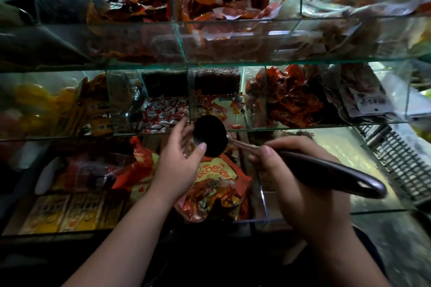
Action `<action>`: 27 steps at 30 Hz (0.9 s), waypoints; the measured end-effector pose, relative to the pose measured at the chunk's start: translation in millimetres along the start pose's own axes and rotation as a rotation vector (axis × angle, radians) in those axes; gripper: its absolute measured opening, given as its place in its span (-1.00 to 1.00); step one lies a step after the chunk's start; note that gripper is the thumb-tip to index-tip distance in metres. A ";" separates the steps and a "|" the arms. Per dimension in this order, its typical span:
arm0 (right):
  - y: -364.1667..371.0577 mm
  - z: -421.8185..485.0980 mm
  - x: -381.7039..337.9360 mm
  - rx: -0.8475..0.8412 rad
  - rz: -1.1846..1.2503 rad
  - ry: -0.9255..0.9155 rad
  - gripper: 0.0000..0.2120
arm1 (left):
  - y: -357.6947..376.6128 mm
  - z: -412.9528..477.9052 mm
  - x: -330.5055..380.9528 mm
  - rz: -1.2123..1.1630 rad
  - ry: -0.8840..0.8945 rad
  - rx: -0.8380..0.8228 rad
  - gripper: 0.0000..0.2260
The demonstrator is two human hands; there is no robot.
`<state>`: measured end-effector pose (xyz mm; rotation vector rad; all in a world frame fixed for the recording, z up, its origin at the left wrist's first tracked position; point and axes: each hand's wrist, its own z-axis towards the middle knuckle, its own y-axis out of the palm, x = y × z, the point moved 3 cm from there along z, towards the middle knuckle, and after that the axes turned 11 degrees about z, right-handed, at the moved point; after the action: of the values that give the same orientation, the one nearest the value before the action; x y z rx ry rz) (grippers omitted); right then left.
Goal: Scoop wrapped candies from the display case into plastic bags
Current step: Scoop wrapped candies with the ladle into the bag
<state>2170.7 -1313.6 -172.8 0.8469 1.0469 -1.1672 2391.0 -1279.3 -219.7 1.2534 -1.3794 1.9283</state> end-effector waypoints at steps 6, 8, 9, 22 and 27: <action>-13.9 -28.6 -32.5 -0.198 -0.427 -0.120 -0.82 | -2.9 -62.6 -29.8 0.246 0.033 0.173 -0.65; 1.9 -27.2 -18.7 -0.277 -0.469 0.064 -0.84 | -4.0 -73.1 -38.0 0.432 0.057 0.262 -0.74; 9.4 -27.8 -5.9 -0.307 -0.497 0.138 -0.87 | -4.8 -75.3 -43.0 0.495 0.029 0.271 -0.77; 31.9 -25.6 82.0 -0.243 -0.389 0.466 -0.93 | -0.8 -77.0 -61.7 0.372 -0.084 0.016 -0.59; 30.3 -32.0 96.0 0.016 -0.071 0.682 -0.86 | 1.0 -80.0 -65.2 0.317 -0.135 -0.015 -0.53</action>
<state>2200.1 -1306.6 -274.0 1.2722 1.6286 -0.9571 2388.9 -1198.1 -283.3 1.2372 -1.7486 2.0629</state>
